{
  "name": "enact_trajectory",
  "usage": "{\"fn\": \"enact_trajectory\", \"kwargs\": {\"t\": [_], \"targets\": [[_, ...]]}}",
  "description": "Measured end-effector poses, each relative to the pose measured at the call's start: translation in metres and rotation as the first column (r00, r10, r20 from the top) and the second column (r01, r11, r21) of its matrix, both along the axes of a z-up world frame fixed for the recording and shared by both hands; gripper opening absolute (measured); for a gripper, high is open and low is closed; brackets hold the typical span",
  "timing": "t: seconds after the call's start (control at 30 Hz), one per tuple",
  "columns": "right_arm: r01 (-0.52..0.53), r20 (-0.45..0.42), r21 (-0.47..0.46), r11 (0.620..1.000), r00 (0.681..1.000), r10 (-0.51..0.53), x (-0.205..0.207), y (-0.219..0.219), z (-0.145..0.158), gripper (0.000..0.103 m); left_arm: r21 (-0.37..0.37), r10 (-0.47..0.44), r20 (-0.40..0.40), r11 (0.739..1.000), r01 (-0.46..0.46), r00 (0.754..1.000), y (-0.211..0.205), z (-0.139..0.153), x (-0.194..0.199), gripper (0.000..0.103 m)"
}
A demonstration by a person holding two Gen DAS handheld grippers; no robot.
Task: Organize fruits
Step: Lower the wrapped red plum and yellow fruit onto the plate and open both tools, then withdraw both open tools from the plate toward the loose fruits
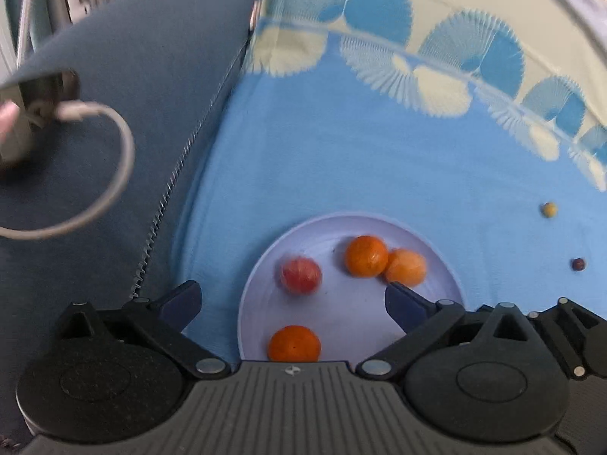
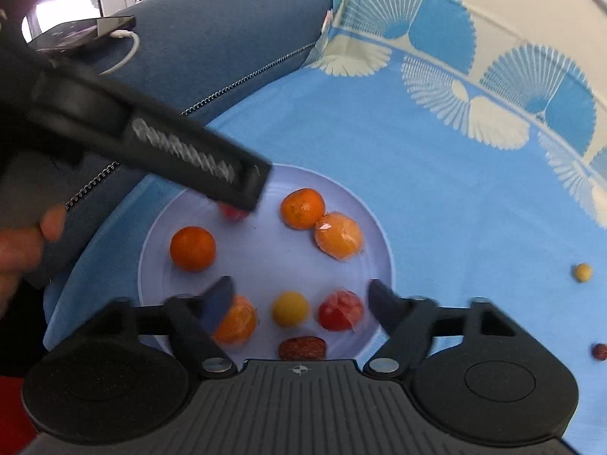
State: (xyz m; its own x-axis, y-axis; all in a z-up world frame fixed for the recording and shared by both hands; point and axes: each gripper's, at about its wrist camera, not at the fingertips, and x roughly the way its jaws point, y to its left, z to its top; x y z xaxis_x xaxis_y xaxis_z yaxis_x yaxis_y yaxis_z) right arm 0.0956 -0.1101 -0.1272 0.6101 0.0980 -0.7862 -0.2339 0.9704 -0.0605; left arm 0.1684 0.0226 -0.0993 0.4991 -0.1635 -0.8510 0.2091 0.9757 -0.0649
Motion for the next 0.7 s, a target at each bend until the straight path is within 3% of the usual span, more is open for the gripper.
{"fn": "enact_trajectory", "kwargs": {"t": [0.07,0.37,0.7], "targets": [[-0.004,-0.003,-0.01,1.0,1.0,0.004,-0.012,-0.002,0.006,0.094,-0.002,-0.017,-0.026,1.0,0.017,1.0,0.003,0.007,-0.008,0.103],[0.031,-0.046,0.023,0.999,0.998,-0.03,-0.078,-0.007,0.028,0.098,-0.008,0.011,-0.056,1.0,-0.011,0.998,0.027,0.029,-0.07,0.103],[0.047,0.081,0.014,0.999,0.996,-0.048,-0.117,-0.004,0.063,0.1,-0.007,0.004,0.042,1.0,-0.004,0.999,0.03,0.063,-0.118,0.103]]}}
